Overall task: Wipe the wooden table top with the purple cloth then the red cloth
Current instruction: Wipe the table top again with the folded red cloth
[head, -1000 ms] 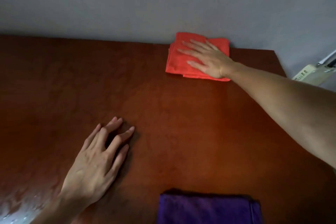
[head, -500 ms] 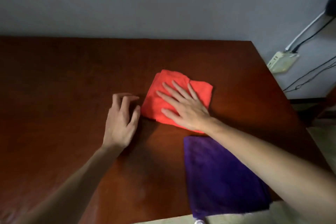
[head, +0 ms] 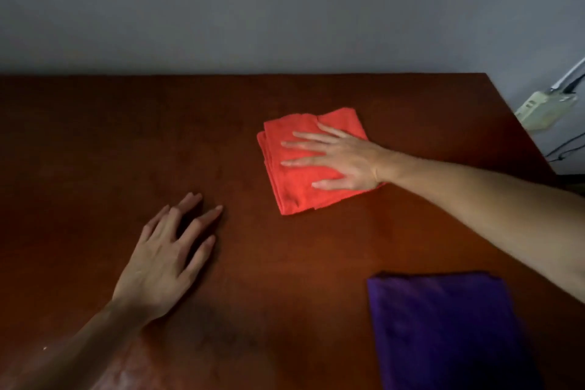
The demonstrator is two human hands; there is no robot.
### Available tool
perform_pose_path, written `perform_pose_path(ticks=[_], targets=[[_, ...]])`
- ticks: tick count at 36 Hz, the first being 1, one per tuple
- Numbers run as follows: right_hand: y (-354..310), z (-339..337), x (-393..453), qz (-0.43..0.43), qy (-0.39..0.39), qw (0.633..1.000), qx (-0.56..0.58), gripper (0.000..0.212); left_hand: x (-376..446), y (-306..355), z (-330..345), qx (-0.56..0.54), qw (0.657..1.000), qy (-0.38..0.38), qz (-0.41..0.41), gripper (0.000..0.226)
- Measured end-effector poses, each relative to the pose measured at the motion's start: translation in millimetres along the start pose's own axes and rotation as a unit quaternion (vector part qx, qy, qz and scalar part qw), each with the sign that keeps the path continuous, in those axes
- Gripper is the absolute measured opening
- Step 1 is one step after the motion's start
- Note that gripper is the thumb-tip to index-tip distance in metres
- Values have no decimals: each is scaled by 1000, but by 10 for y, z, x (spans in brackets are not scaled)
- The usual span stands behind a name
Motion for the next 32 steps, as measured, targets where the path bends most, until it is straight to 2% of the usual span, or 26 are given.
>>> perform_pose_path(ticks=[2,9,14,17,20,24,28,32], targets=[[263,-111,168,7,-9,1000,21,67,5,-4,6,-4,1000,-2,3,51],[1016,-315,862,52,-38,998,-28,67,43,-25,19,-13,1000,-7,9,51],[1095,-310,949,96,-47,994,-14,86,41,-20,11,-8,1000,1,16,50],[963,-259,896,166,-21,986,14,84,21,-1,2,-7,1000,14,25,52],[649,-143,786,215,-9,976,42,85,0,9,-17,-20,999,30,30,52],[-61,48,531,224,5,973,57,82,-43,-1,-75,-44,997,67,23,47],[-1071,337,93,208,35,977,43,73,-227,29,-178,-3,990,142,2,35],[-2326,626,-474,158,59,985,44,66,-519,-89,-147,14,993,119,-17,35]])
Point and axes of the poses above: each hand's wrist, its own x-axis towards the middle knuckle, its own z-axis out of the palm, y = z × x, the point moved 7 cm from there along x, towards the middle knuckle, and after that the axes turned 14 degrees about -y, right-handed, at the moved point
